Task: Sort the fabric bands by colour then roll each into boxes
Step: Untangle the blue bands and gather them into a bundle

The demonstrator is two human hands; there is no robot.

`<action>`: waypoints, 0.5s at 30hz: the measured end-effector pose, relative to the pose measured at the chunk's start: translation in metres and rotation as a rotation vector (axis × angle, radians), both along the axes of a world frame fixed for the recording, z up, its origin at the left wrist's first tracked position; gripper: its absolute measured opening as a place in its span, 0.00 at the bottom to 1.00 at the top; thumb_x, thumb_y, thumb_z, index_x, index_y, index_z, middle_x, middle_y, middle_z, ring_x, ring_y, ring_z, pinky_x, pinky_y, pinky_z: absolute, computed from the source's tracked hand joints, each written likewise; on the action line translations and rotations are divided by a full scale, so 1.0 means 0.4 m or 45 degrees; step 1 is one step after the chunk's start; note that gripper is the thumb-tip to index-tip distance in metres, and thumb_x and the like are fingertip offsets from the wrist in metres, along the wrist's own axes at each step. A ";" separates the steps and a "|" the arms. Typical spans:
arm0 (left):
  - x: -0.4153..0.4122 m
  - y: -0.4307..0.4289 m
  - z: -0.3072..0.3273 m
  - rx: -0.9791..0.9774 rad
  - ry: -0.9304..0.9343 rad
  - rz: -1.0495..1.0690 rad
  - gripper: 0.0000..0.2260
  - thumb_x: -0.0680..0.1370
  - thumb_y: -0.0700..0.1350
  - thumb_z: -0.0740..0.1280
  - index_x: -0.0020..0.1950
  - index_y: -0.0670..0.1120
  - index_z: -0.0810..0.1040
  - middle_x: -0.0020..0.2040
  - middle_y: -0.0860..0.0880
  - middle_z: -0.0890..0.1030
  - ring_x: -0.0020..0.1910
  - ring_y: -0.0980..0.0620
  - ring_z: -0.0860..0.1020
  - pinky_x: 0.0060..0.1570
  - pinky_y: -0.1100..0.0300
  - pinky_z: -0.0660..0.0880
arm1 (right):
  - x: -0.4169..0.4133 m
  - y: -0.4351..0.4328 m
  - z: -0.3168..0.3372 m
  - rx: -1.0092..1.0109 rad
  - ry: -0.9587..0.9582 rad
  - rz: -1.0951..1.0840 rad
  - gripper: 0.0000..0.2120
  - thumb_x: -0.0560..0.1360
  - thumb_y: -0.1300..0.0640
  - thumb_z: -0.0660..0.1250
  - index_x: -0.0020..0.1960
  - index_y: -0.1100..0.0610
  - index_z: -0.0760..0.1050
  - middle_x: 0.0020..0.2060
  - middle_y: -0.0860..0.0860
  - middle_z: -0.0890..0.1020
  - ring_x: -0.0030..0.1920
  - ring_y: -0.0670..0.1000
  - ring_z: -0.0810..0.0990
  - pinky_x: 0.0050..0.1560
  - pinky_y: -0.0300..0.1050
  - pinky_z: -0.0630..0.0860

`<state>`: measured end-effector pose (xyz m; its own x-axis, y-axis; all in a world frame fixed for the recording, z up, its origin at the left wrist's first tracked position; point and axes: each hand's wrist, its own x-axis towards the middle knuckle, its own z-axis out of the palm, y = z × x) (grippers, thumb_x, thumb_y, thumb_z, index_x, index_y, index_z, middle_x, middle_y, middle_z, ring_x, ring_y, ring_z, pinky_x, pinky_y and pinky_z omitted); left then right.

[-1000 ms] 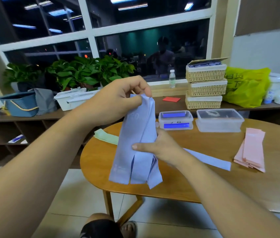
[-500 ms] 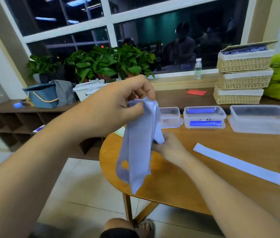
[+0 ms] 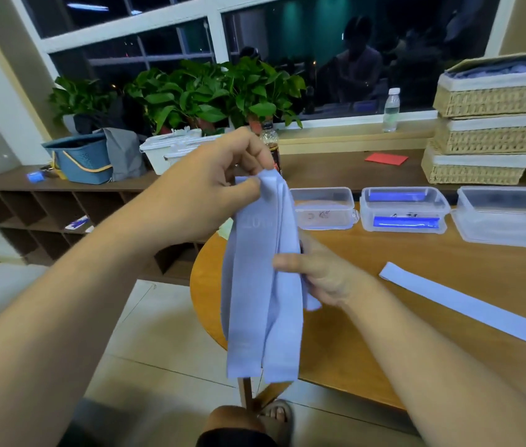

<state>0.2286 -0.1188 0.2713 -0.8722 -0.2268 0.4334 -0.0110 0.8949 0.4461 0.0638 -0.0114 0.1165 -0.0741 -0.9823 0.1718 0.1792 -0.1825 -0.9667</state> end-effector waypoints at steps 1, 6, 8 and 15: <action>-0.008 -0.011 -0.006 0.022 0.020 -0.004 0.06 0.83 0.46 0.66 0.58 0.56 0.76 0.53 0.54 0.80 0.41 0.40 0.76 0.39 0.45 0.76 | 0.020 -0.021 -0.006 0.025 -0.007 -0.021 0.38 0.61 0.49 0.87 0.68 0.52 0.78 0.61 0.55 0.85 0.63 0.57 0.84 0.62 0.55 0.82; -0.052 -0.158 -0.089 0.200 -0.007 0.108 0.08 0.82 0.41 0.68 0.55 0.55 0.76 0.49 0.56 0.81 0.38 0.50 0.73 0.41 0.51 0.72 | 0.052 -0.106 -0.093 0.208 -0.027 -0.108 0.27 0.69 0.63 0.80 0.66 0.55 0.79 0.59 0.56 0.86 0.62 0.59 0.85 0.64 0.59 0.81; -0.068 -0.249 -0.152 0.296 0.031 0.284 0.06 0.82 0.40 0.68 0.55 0.51 0.77 0.47 0.54 0.81 0.39 0.54 0.74 0.42 0.55 0.71 | 0.044 -0.133 -0.157 0.346 0.005 -0.017 0.29 0.70 0.64 0.81 0.69 0.57 0.78 0.62 0.56 0.86 0.64 0.60 0.84 0.68 0.63 0.78; -0.120 -0.521 -0.433 0.700 0.048 0.761 0.01 0.81 0.43 0.68 0.50 0.47 0.78 0.43 0.49 0.78 0.40 0.51 0.74 0.41 0.55 0.71 | -0.004 -0.226 -0.257 0.634 0.303 -0.308 0.19 0.74 0.62 0.79 0.62 0.52 0.80 0.56 0.51 0.87 0.56 0.53 0.86 0.64 0.59 0.81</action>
